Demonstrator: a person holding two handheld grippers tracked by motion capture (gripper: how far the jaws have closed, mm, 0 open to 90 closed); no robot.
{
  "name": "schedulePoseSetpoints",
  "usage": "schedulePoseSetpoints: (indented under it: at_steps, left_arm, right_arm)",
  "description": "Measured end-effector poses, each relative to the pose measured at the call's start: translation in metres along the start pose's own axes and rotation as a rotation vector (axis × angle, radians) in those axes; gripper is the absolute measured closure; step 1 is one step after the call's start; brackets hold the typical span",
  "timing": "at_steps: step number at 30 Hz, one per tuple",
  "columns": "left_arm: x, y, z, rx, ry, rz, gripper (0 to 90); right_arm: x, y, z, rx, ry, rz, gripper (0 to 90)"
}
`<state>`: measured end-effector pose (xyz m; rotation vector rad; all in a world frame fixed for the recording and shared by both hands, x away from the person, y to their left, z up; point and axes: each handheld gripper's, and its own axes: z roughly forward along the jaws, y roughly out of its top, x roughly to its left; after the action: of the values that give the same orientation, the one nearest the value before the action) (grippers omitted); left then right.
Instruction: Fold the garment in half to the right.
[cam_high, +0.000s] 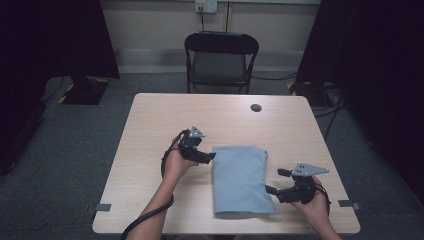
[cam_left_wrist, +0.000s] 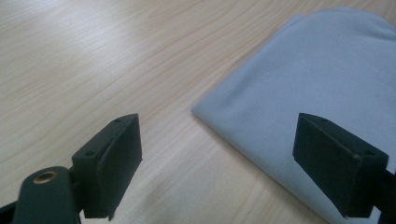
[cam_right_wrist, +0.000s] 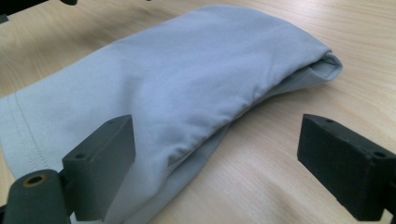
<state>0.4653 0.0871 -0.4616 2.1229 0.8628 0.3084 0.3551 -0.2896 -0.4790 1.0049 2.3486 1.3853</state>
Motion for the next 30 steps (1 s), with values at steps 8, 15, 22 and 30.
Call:
schedulePoseSetpoints:
  at_steps: [8, 15, 22, 30]
  left_arm:
    - [-0.001, -0.009, -0.01, -0.008, -0.015, 0.01, 15.3]
    - [-0.001, -0.019, -0.016, -0.009, -0.026, 0.013, 15.4]
    - [-0.004, -0.039, -0.017, 0.028, -0.035, 0.021, 15.7]
    - [-0.011, -0.061, -0.018, 0.081, -0.043, 0.055, 15.7]
  right_arm:
    - [-0.005, -0.003, -0.004, -0.008, -0.004, -0.004, 10.8]
    - [-0.009, -0.005, -0.007, -0.013, -0.008, -0.008, 10.7]
    - [-0.016, -0.014, -0.007, 0.024, -0.015, -0.007, 10.8]
    - [-0.022, -0.02, -0.007, 0.112, -0.039, -0.046, 10.8]
